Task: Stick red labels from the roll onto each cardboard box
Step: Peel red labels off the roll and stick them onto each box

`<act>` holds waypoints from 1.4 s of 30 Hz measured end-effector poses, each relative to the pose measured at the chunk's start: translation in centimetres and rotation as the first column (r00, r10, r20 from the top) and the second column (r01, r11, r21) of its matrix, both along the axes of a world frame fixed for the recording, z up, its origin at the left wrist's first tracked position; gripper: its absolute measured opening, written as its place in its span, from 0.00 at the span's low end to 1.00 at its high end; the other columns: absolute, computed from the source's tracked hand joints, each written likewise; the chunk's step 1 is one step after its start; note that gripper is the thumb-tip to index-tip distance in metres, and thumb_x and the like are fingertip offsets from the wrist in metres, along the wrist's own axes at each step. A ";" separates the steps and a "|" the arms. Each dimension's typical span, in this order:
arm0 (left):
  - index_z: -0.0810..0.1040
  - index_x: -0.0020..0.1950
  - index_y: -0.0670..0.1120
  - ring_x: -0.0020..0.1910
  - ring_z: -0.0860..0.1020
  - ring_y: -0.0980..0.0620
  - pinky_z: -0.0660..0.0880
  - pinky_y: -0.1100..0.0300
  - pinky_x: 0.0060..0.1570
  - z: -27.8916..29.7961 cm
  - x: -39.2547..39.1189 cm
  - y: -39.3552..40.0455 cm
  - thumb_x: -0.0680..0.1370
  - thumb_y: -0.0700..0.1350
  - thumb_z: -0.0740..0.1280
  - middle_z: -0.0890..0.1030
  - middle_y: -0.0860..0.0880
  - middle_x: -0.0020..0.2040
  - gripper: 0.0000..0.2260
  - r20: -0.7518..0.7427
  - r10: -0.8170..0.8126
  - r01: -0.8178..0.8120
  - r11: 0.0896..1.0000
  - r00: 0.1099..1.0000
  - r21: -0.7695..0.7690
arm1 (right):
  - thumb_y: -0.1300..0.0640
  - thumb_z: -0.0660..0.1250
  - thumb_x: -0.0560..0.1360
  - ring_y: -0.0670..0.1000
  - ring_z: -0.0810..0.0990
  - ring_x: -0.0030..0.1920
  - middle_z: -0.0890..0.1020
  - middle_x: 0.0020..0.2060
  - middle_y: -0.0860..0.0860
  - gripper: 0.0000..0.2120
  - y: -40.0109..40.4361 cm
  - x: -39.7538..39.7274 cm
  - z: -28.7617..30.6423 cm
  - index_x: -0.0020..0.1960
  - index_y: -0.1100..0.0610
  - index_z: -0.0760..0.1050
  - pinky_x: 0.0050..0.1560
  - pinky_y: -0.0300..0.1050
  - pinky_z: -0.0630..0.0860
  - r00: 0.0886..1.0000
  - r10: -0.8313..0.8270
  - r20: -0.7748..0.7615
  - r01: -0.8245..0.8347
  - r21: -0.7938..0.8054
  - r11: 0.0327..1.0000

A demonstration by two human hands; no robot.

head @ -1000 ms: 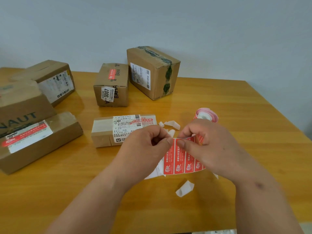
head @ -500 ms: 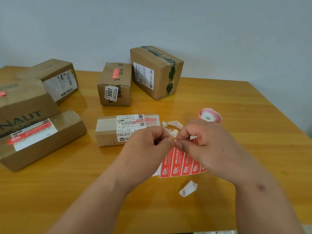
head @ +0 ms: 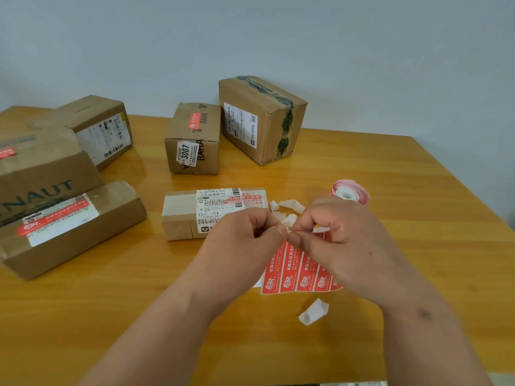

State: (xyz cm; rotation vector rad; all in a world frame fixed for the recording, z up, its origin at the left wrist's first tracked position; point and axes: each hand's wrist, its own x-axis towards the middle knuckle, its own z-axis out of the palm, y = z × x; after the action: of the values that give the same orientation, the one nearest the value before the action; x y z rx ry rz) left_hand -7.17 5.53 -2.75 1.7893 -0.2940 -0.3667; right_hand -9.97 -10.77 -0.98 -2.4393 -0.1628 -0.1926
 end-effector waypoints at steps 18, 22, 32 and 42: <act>0.79 0.42 0.50 0.41 0.84 0.52 0.81 0.57 0.42 0.3 0.3 0.4 0.78 0.56 0.64 0.85 0.51 0.39 0.12 -0.031 0.015 -0.015 1.000 0.999 -0.006 | 0.47 0.72 0.71 0.37 0.81 0.39 0.82 0.40 0.45 0.07 -0.1 0.2 0.6 0.42 0.50 0.79 0.33 0.33 0.76 0.984 -0.076 -0.160 0.089 0.077 0.993; 0.80 0.43 0.49 0.42 0.84 0.51 0.81 0.53 0.46 0.3 0.4 0.7 0.78 0.56 0.64 0.85 0.50 0.39 0.13 -0.018 0.002 -0.002 1.000 1.000 0.024 | 0.47 0.71 0.71 0.37 0.81 0.39 0.82 0.39 0.45 0.08 0.0 0.1 0.6 0.42 0.51 0.79 0.31 0.32 0.76 0.984 -0.072 -0.165 0.087 0.090 0.992; 0.79 0.44 0.43 0.40 0.83 0.48 0.80 0.47 0.51 -0.7 0.7 0.3 0.78 0.55 0.63 0.84 0.46 0.39 0.15 -0.081 0.038 -0.039 0.999 0.996 -0.009 | 0.46 0.71 0.71 0.36 0.79 0.42 0.81 0.38 0.43 0.09 0.1 0.0 0.3 0.39 0.51 0.79 0.37 0.28 0.72 0.996 -0.045 -0.074 0.049 0.047 0.998; 0.81 0.43 0.47 0.43 0.85 0.52 0.80 0.51 0.53 -0.6 0.8 0.8 0.66 0.66 0.66 0.86 0.50 0.41 0.22 -0.102 -0.007 0.005 1.000 0.995 -0.019 | 0.48 0.72 0.71 0.37 0.82 0.39 0.82 0.39 0.45 0.07 -0.2 -0.1 0.2 0.41 0.51 0.78 0.31 0.30 0.74 0.986 -0.073 -0.151 0.101 0.183 0.978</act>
State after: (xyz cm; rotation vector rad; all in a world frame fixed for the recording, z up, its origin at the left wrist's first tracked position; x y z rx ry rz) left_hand -6.37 6.37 -3.33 1.7449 -0.2294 -0.4567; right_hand -10.08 -10.95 -0.81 -2.2606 0.0264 -0.0668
